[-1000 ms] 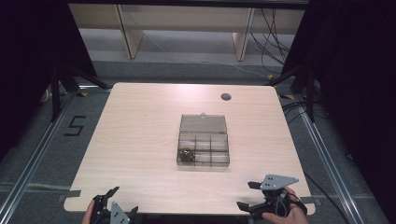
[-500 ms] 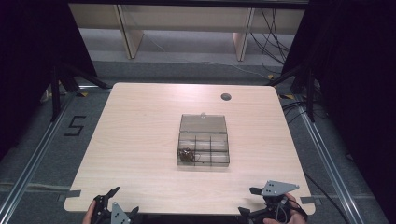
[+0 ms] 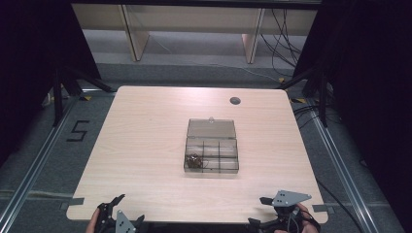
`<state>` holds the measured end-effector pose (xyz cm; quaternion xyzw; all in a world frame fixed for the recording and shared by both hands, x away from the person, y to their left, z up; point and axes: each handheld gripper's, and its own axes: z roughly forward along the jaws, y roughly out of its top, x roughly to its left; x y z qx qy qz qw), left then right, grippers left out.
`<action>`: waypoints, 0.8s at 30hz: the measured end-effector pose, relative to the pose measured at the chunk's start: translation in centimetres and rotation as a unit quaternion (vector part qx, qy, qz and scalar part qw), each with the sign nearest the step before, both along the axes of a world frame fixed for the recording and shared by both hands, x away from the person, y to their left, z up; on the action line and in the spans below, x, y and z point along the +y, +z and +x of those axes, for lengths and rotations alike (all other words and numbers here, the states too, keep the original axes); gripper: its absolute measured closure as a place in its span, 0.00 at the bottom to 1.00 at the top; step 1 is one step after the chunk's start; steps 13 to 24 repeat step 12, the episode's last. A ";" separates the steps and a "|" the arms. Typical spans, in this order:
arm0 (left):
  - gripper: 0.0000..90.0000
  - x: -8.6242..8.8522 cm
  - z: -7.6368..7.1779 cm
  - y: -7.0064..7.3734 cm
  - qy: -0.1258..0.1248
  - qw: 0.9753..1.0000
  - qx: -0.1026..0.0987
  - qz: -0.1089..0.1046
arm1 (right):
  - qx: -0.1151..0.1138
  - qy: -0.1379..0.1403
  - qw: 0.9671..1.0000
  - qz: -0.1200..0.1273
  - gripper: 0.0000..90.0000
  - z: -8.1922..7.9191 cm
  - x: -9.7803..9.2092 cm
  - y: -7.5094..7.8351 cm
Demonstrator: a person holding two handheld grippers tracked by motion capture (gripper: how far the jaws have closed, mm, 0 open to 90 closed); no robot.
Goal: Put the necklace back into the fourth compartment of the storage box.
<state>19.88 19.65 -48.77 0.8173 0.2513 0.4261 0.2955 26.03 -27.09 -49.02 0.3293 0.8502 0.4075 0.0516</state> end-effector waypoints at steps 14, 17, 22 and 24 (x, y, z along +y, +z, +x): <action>0.17 0.0 -0.1 0.2 -0.004 1.000 0.010 0.002 | 0.000 0.001 1.000 -0.004 0.18 0.2 -0.1 -0.1; 0.17 0.0 -0.1 0.2 -0.004 1.000 0.010 0.002 | 0.000 0.001 1.000 -0.004 0.18 0.2 -0.1 -0.1; 0.17 0.0 -0.1 0.2 -0.004 1.000 0.010 0.002 | 0.000 0.001 1.000 -0.004 0.18 0.2 -0.1 -0.1; 0.17 0.0 -0.1 0.2 -0.004 1.000 0.010 0.002 | 0.000 0.001 1.000 -0.004 0.18 0.2 -0.1 -0.1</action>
